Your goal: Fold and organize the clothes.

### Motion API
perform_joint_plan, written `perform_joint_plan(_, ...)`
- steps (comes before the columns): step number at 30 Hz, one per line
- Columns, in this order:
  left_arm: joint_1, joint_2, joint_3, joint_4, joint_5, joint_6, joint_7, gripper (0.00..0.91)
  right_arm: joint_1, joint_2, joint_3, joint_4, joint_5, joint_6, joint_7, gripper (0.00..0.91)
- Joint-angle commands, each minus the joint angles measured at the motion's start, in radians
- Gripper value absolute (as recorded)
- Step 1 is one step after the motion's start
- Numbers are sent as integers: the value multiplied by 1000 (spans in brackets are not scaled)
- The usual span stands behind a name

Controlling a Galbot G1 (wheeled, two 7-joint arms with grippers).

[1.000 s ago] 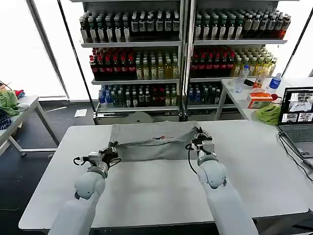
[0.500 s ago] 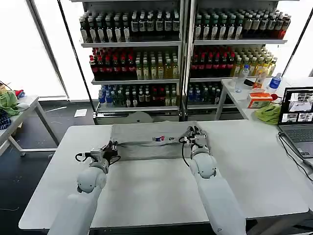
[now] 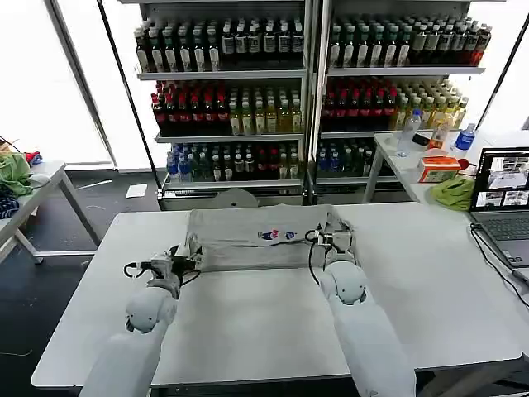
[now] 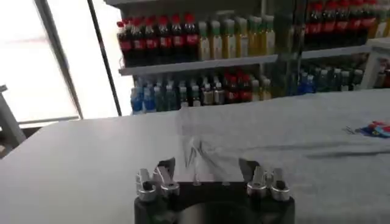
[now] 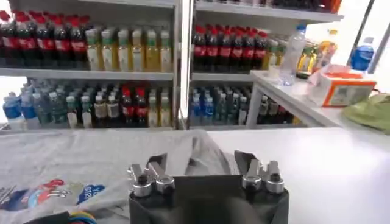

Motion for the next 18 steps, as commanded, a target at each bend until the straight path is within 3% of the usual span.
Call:
perform_joint_plan(1,114,6,-7,-144,26,23,0,907,-114,-43,7,165,23,-27,31,907)
perform_joint_plan(10,155,12,-25,-166,36,23,4,907,-222,-96,26,243,16,-35,20,907)
perform_joint_plan(18,156,13,-38,-141,40,19,8,907,-233,-109,37,221,10,-35,19,907)
